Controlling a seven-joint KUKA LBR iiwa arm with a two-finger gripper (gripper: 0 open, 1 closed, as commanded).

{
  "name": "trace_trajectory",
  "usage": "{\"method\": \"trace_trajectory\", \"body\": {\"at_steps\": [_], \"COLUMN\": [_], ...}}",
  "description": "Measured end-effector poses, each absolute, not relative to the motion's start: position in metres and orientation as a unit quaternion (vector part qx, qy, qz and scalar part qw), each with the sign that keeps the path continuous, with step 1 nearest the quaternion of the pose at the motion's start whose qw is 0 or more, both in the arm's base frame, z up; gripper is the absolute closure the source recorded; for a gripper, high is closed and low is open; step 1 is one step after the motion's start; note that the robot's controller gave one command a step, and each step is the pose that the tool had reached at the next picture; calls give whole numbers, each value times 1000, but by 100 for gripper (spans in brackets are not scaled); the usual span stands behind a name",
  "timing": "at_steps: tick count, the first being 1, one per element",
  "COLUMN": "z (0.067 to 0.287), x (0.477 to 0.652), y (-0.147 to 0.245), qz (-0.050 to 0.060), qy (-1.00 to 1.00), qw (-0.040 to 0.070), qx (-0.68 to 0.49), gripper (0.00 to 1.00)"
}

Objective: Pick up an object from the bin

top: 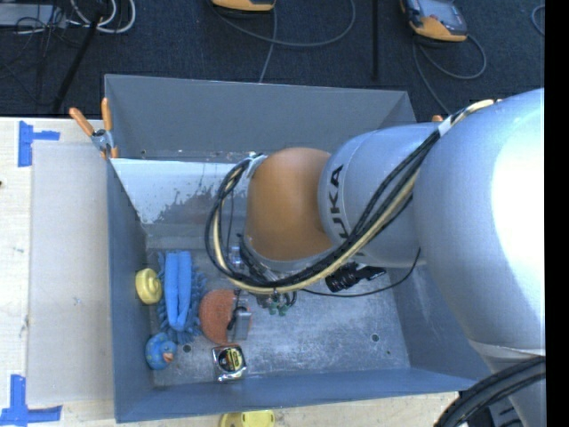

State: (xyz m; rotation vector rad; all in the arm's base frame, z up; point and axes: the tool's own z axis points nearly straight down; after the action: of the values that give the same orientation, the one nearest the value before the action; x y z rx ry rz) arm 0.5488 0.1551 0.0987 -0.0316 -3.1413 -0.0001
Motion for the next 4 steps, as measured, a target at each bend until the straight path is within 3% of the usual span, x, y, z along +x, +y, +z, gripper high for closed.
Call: {"method": "trace_trajectory", "body": {"at_steps": [1,2,3,4], "z": [72,73,73,72], "x": [529,529,529,516], "y": [134,134,134,187], "qz": [0,0,0,-1], "qy": [-1000,-1000,-1000,-988], "qw": [1,1,1,0], "qx": [29,28,28,153], "gripper": [100,0,0,100]}}
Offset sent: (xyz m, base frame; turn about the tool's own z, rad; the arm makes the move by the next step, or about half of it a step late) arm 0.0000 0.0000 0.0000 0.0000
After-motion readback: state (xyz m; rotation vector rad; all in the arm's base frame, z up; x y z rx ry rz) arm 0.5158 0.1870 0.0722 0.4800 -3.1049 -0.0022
